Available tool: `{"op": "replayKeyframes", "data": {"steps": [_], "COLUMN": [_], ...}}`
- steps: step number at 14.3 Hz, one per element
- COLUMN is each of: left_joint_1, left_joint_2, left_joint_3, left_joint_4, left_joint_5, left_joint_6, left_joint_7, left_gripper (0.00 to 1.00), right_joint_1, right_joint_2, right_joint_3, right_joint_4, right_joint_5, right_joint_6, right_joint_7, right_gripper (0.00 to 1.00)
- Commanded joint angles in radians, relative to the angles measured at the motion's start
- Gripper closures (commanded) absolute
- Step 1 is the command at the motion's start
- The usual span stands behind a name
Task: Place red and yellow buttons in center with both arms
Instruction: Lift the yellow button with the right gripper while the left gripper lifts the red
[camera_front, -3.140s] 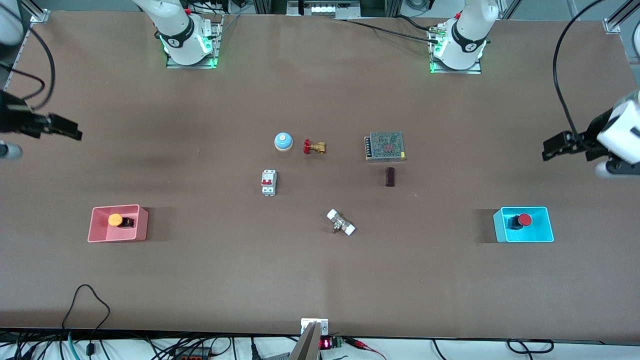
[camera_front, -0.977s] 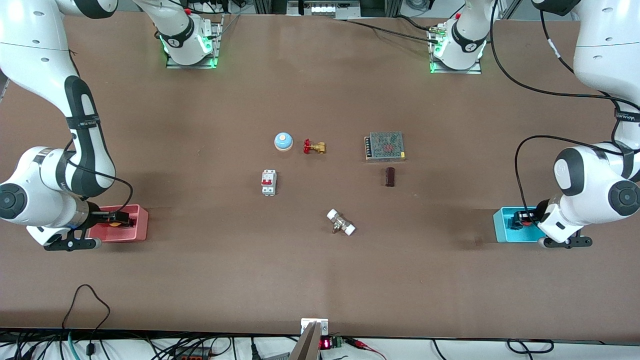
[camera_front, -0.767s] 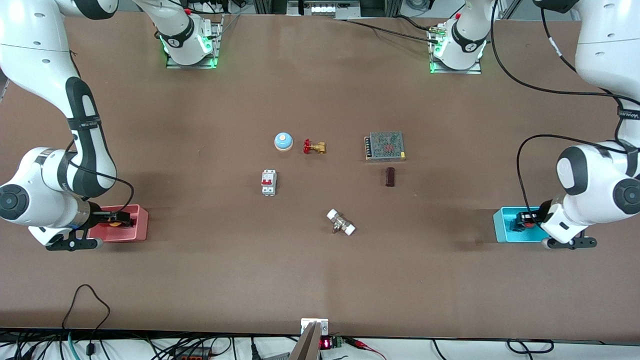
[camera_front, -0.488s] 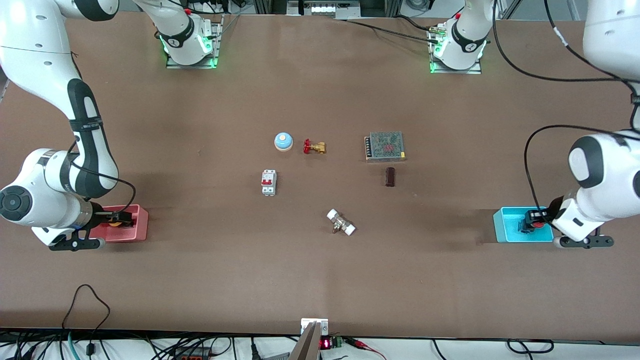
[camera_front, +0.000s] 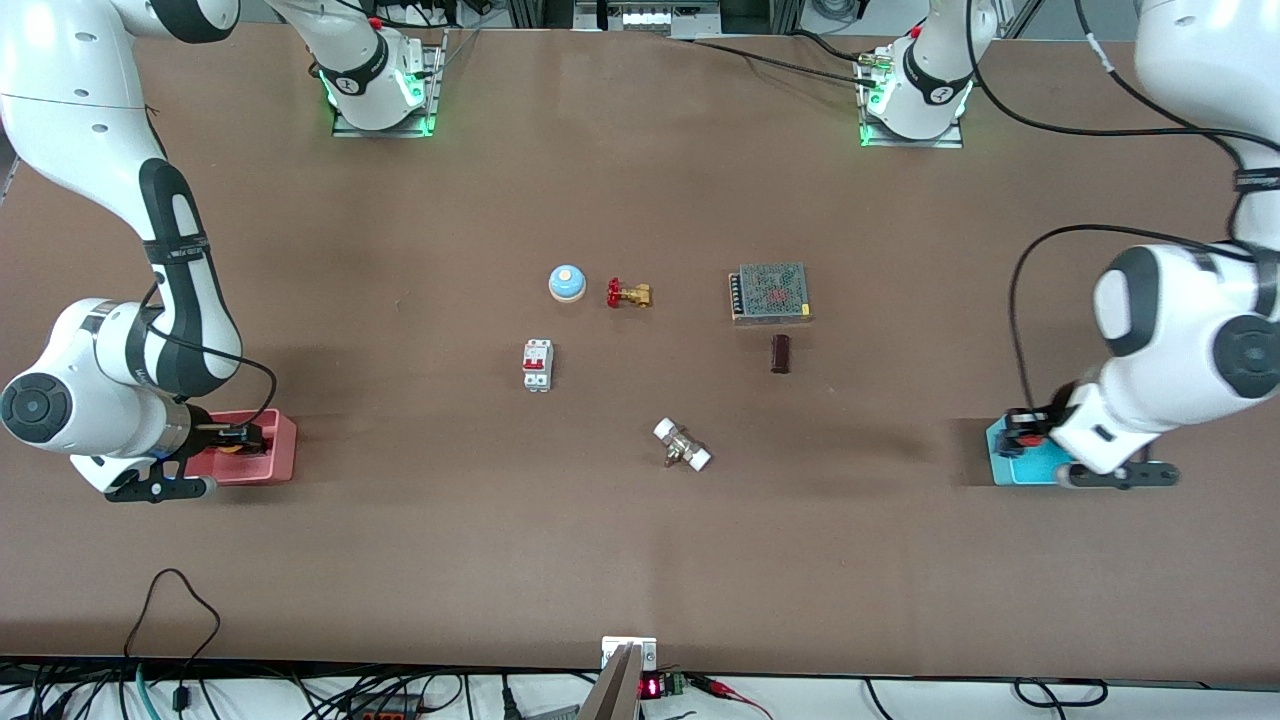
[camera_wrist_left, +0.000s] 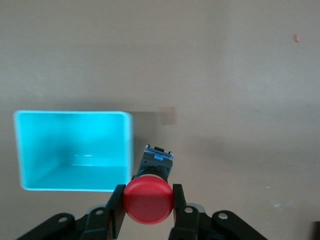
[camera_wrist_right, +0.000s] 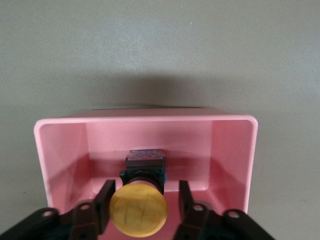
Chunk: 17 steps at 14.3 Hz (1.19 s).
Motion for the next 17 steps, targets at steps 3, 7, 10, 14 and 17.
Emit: {"op": "replayKeyframes", "data": {"steps": [3,7,10,14,17], "left_joint_1": [-0.101,-0.147,-0.155,-0.155,-0.155], "left_joint_2": [0.067,0.148,0.160,0.160,0.159], "left_joint_3": [0.000,0.000,0.000,0.000,0.000], "left_joint_4": [-0.011,-0.014,-0.016,-0.013,-0.013], "left_joint_5": [-0.004,-0.004,-0.004,-0.004,-0.004], "left_joint_6": [0.049,0.124,0.130,0.132,0.130], "left_joint_7": [-0.156,-0.210,-0.219,-0.219,-0.219], "left_gripper": [0.69,0.69,0.67,0.60,0.45], "right_joint_1": [-0.003,-0.003,0.003,0.026,0.082], "right_joint_2": [0.014,-0.003,-0.020,-0.089,-0.132], "right_joint_3": [0.007,0.002,0.001,0.010,0.011], "right_joint_4": [0.044,0.079,0.143,0.197,0.189], "right_joint_5": [-0.010,-0.016,-0.016,-0.009,0.001], "right_joint_6": [-0.004,-0.038,-0.151,-0.291,-0.343], "right_joint_7": [-0.006,-0.014,-0.014,0.001,0.096], "right_gripper": [0.69,0.69,0.69,0.69,0.69]}}
